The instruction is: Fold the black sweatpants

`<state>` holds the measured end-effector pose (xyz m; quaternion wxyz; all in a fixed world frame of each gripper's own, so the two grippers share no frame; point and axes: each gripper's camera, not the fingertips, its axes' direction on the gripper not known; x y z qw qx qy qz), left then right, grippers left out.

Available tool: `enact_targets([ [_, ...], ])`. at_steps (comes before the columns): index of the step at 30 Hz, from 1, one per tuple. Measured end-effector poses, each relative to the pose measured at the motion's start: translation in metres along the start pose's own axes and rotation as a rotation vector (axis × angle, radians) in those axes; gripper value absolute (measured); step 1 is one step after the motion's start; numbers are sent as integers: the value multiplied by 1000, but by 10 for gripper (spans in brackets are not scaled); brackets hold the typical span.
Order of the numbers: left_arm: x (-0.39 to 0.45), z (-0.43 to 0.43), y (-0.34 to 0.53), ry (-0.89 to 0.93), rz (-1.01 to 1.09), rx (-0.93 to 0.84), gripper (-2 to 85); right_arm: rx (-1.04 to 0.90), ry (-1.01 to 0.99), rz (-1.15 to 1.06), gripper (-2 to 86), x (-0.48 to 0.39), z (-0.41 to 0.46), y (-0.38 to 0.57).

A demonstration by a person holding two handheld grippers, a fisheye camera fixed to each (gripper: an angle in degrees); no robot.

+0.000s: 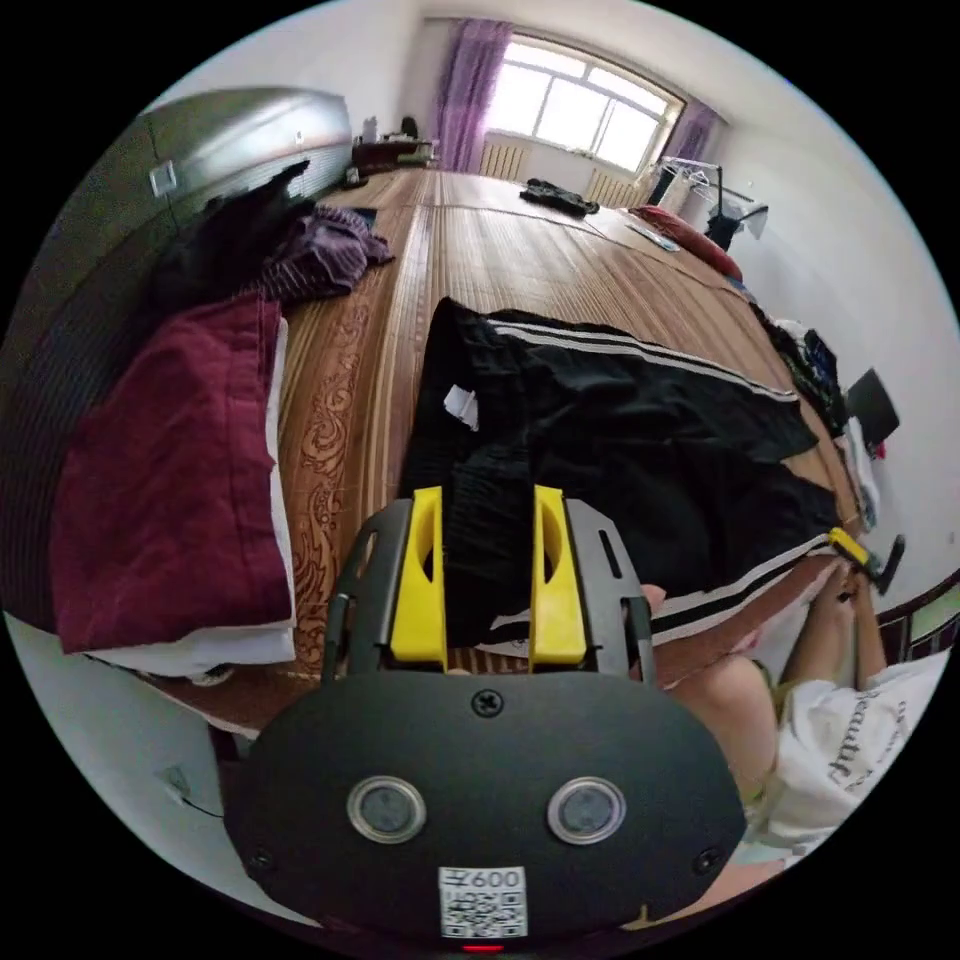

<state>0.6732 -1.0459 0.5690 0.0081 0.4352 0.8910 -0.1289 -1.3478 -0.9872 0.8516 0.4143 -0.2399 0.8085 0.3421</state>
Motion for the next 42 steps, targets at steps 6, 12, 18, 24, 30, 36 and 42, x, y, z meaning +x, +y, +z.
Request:
enact_targets([
  [6,150,0,6,-259,246,205,127,29,-112,111,15,47,-14,5],
  [12,171,20,-22,-6,242,224,75,55,-29,55,12,44,-25,12],
  [18,79,32,-113,91,-106,158,85,73,-47,102,14,60,-34,19],
  [24,11,91,-229,197,-169,-140,117,84,1,101,14,57,-38,24],
  [30,-83,133,-277,462,-409,-202,122,114,-5,121,13,63,-39,35],
  [36,-135,135,-297,579,-519,-150,83,141,0,134,10,63,-33,44],
  [42,-124,5,-347,570,-285,160,28,136,17,104,12,57,-23,49],
])
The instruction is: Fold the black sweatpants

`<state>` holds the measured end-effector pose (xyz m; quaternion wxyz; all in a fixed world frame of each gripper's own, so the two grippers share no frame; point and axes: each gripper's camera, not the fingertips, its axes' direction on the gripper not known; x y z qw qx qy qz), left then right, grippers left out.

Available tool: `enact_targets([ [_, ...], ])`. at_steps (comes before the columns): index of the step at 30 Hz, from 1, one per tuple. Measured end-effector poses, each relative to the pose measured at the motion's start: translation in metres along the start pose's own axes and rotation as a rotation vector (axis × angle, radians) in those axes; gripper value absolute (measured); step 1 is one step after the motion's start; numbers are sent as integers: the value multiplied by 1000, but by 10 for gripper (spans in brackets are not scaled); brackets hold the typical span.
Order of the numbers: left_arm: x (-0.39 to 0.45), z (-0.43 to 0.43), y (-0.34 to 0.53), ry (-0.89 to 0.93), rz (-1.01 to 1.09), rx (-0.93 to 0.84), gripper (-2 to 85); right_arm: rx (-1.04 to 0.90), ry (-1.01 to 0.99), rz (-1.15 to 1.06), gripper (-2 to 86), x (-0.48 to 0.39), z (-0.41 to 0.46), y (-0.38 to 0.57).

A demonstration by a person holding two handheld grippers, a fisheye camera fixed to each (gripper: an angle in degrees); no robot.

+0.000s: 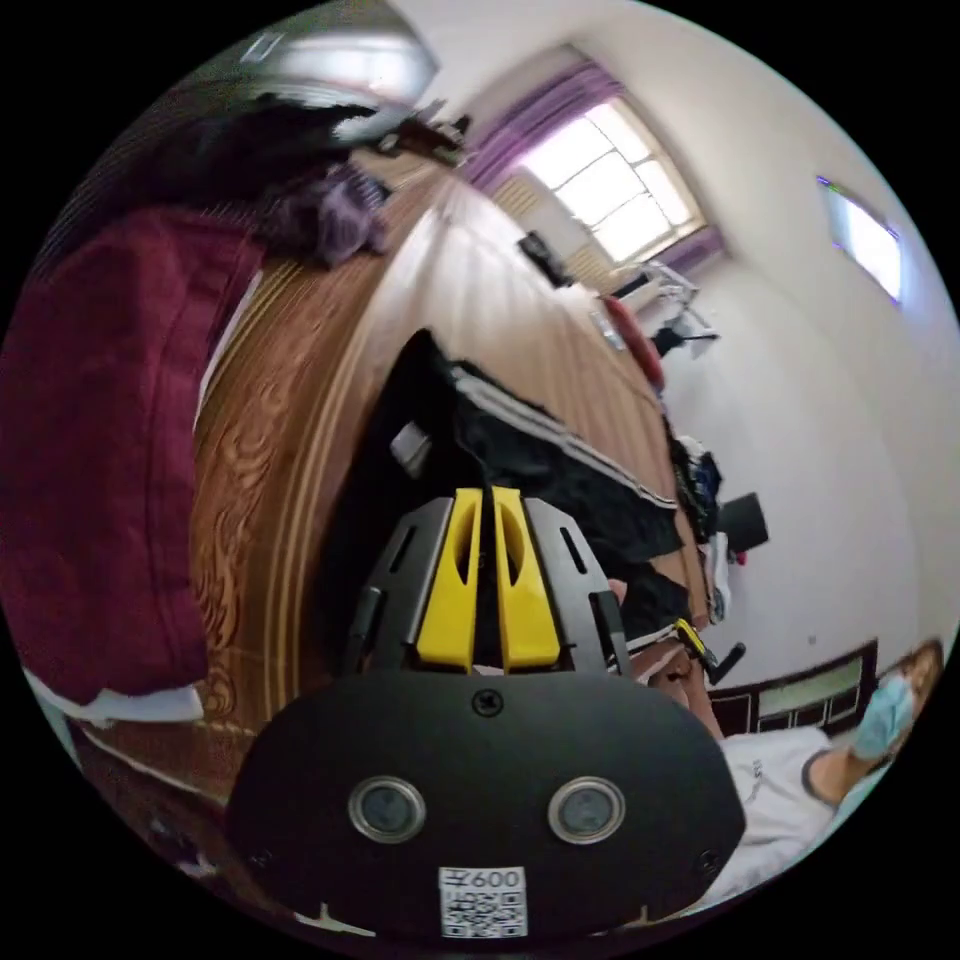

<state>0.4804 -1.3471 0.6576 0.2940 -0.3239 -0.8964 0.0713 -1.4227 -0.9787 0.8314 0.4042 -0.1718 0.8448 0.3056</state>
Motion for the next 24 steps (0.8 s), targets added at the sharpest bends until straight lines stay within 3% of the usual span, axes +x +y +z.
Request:
enact_targets([
  [2,33,-55,-8,135,164,188,23,-7,1,-17,11,-2,4,2],
  [4,13,-76,-2,91,93,351,21,-9,0,-18,10,-3,8,3],
  [5,-30,-57,-4,-31,-148,283,20,-8,4,-11,10,-5,10,4],
  [6,-52,-37,-7,-102,-249,166,20,-8,9,-10,9,-6,11,5],
  [7,-80,7,-12,-236,-304,-114,19,-7,23,-16,8,-10,14,7],
  [8,-84,30,-9,-339,-252,-210,19,-7,40,-31,6,-16,16,9],
  [10,-78,24,0,-351,-238,-78,18,-17,69,-62,4,-25,19,11],
  [12,-82,22,-3,-341,-273,-86,17,-28,102,-104,1,-34,24,12],
  [15,-51,-5,-30,-337,-159,-135,18,-51,171,-177,-3,-50,32,10],
  [18,6,-88,-35,-66,132,146,19,-25,233,-168,-6,-59,32,8],
  [19,5,-112,-25,-51,159,268,19,19,219,-159,-7,-61,28,8],
  [20,-25,-113,-16,-152,-10,285,20,90,172,-168,-8,-63,22,9],
  [21,-45,-100,-14,-230,-108,216,20,127,146,-173,-8,-65,20,10],
  [22,-77,-54,-12,-387,-184,-62,20,183,108,-166,-8,-67,18,8],
  [23,-89,-1,-1,-535,-111,-346,21,197,90,-140,-8,-68,21,2],
  [24,-79,4,5,-595,-38,-306,22,184,88,-129,-8,-69,24,-2],
])
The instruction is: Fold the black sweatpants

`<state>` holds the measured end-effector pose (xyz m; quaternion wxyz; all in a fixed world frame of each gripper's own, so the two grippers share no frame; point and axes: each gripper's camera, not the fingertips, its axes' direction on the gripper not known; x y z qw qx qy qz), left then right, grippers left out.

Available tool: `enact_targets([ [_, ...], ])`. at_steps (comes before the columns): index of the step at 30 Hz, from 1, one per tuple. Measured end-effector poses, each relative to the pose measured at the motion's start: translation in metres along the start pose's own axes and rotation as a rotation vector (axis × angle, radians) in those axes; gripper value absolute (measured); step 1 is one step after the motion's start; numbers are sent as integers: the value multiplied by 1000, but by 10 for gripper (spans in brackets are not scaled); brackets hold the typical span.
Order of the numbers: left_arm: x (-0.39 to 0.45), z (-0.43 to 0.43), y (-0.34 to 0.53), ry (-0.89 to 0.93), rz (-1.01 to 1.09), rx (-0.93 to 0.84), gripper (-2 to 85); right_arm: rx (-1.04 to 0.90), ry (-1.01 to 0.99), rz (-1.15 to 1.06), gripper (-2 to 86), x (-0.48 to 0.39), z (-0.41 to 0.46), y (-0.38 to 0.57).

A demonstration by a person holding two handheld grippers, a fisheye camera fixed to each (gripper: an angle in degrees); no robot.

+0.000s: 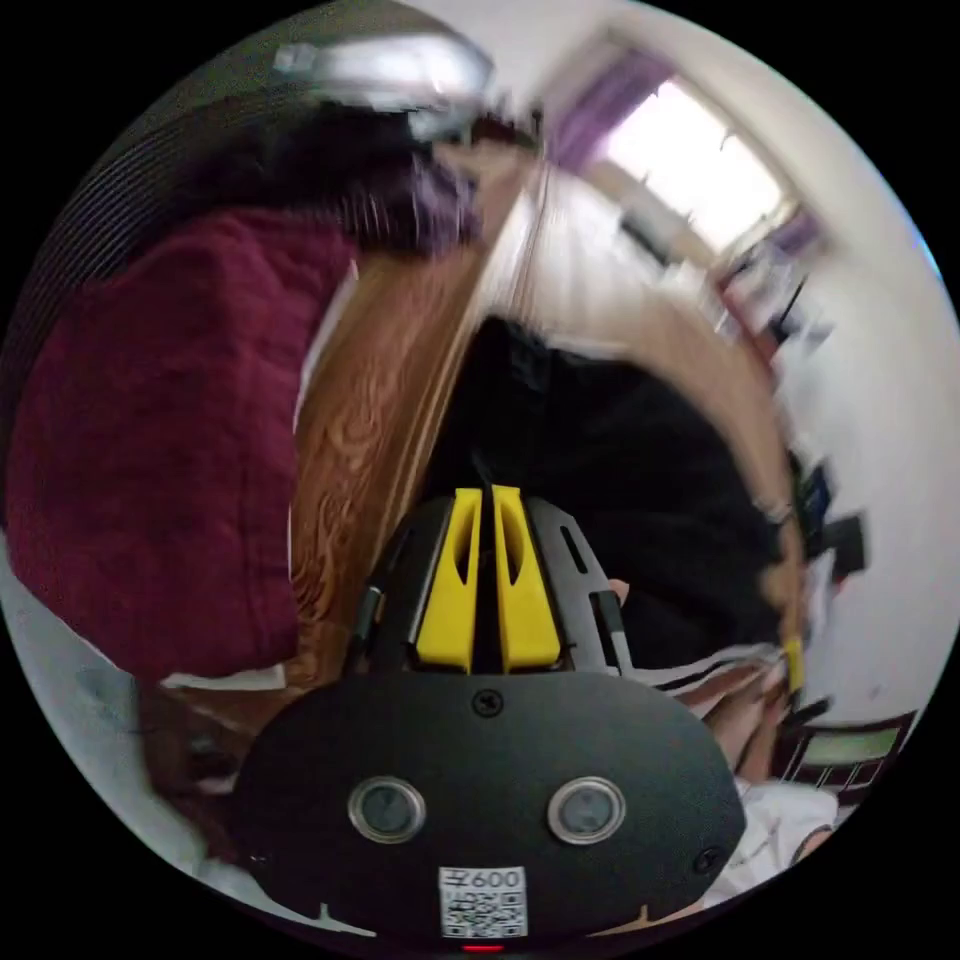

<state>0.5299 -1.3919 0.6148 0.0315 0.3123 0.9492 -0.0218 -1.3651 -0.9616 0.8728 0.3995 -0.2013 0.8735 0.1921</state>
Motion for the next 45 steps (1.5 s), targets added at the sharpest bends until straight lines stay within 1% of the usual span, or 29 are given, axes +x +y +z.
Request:
enact_targets([
  [1,9,-5,13,-68,-25,101,23,-45,5,13,-8,-1,9,-8],
  [4,14,6,25,-136,-38,79,25,-150,-2,11,-8,-1,35,-13],
  [8,-20,2,49,-50,-99,27,41,-296,44,12,-6,5,76,1],
  [10,-40,-10,72,-11,-153,62,65,-338,26,32,-7,11,92,10],
  [13,-66,-49,135,105,-227,281,133,-283,39,82,-8,22,91,18],
  [15,-79,-91,190,70,-264,463,137,-269,33,79,-8,26,93,23],
  [17,-94,-137,286,-52,-443,699,127,-282,118,39,-8,28,98,28],
  [19,-90,-145,339,-6,-457,782,118,-290,199,8,-8,34,101,32],
  [20,-74,-140,354,73,-340,748,111,-297,283,19,-8,43,103,36],
  [21,-61,-135,358,106,-267,713,107,-303,315,24,-8,48,105,38],
  [22,-28,-119,366,150,-118,623,99,-304,306,45,-8,61,105,40],
  [24,31,-91,385,150,72,499,98,-270,229,184,-8,84,98,39],
  [25,70,-71,404,148,187,452,100,-231,132,263,-8,95,93,39],
  [26,102,-51,425,154,256,429,100,-211,16,243,-8,98,94,40],
  [27,114,-40,434,155,276,415,99,-235,5,224,-8,99,99,41],
  [28,133,-13,447,142,292,359,95,-344,89,187,-8,101,116,44],
  [29,142,21,457,106,268,270,89,-317,85,112,-8,102,119,46],
  [30,146,42,461,81,260,213,87,-306,95,117,-8,107,119,47],
  [32,159,63,512,-49,294,338,71,-323,57,167,-8,126,125,47],
  [34,169,72,538,-118,335,352,61,-353,68,178,-8,133,123,47],
  [36,164,73,549,-112,317,315,55,-356,141,197,-8,140,116,53],
  [38,139,65,559,-88,219,246,49,-318,268,271,-8,151,101,63],
  [39,132,59,564,-94,172,246,47,-304,281,296,-8,154,97,64],
  [40,121,40,582,-98,97,314,43,-264,286,343,-8,156,88,64],
  [41,118,19,605,-61,60,437,39,-187,217,375,-9,152,80,60],
  [42,120,11,618,-23,54,498,37,-144,156,376,-9,147,77,57],
  [43,129,4,636,68,78,570,31,-86,26,363,-9,131,80,48],
  [44,147,14,642,136,136,535,26,-84,-84,327,-9,106,94,33],
  [45,159,24,641,151,167,481,25,-98,-127,292,-9,90,104,25],
])
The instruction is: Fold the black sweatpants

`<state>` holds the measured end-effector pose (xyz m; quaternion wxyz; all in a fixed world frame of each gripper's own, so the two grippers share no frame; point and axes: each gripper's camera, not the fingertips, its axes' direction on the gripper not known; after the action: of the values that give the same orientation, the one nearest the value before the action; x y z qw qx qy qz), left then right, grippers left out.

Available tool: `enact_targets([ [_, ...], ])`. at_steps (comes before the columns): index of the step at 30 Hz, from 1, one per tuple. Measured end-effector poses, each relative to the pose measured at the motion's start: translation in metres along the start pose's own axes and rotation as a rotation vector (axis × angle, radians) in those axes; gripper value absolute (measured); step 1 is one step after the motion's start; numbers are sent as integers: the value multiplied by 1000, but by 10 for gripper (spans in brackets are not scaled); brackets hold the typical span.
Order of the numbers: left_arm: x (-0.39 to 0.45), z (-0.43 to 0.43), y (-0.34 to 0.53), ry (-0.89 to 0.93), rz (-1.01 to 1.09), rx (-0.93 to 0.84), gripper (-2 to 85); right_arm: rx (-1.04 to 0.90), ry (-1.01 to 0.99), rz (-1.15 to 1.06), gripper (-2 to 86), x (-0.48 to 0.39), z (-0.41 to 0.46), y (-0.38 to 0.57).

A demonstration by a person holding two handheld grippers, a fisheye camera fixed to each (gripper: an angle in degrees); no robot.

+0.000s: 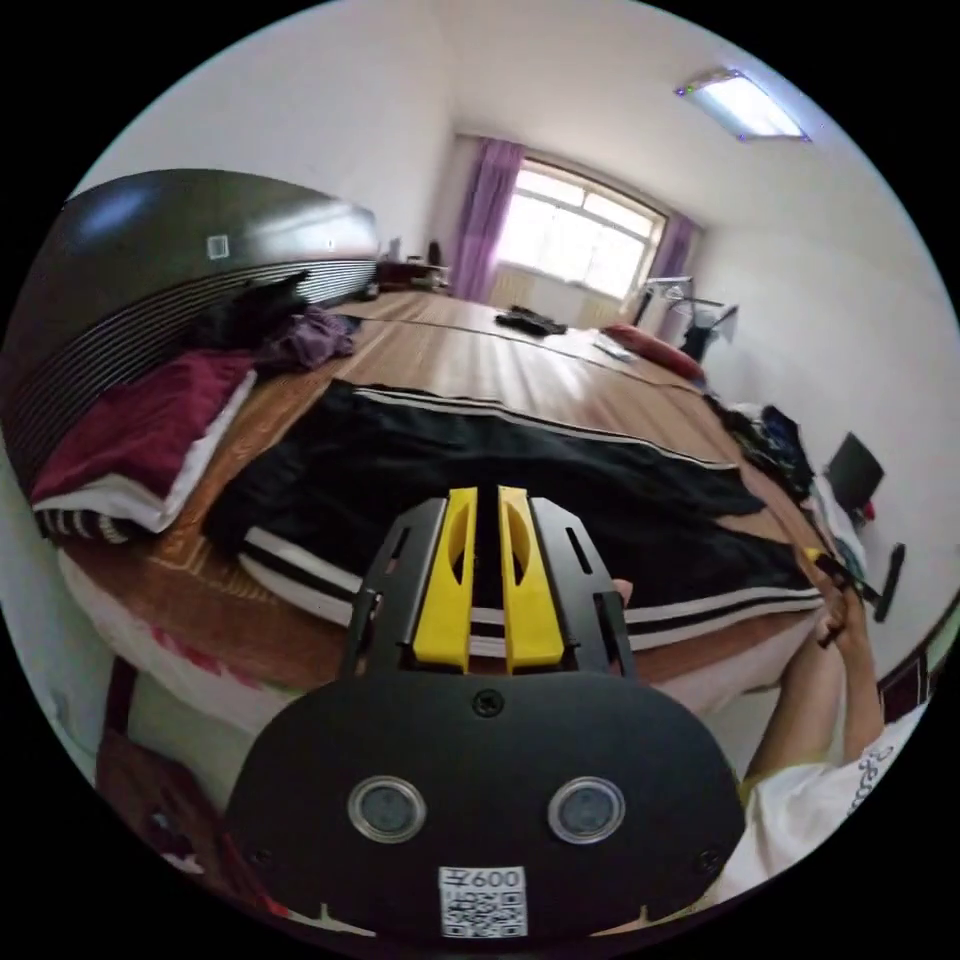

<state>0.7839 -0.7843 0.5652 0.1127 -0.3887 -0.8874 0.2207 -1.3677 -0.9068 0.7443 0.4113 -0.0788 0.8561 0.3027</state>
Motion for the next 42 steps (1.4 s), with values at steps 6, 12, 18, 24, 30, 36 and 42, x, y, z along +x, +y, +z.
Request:
enact_targets([
  [6,60,103,87,-39,110,-264,10,-280,-295,-445,-8,-226,130,-19],
  [12,29,75,170,6,106,-162,4,-460,-214,-648,-9,-299,210,-6],
  [18,0,55,222,30,102,-134,2,-475,-233,-539,-8,-168,196,0],
  [24,-23,38,258,36,77,-123,2,-537,-68,-456,-8,-18,170,5],
  [30,-32,19,291,-4,116,-97,2,-418,-7,-285,-8,25,131,11],
  [36,-56,1,313,36,76,-91,2,-292,-150,-424,-9,-55,135,7],
  [42,-66,-12,328,40,45,-84,2,-476,-298,-618,-8,-156,210,-2],
])
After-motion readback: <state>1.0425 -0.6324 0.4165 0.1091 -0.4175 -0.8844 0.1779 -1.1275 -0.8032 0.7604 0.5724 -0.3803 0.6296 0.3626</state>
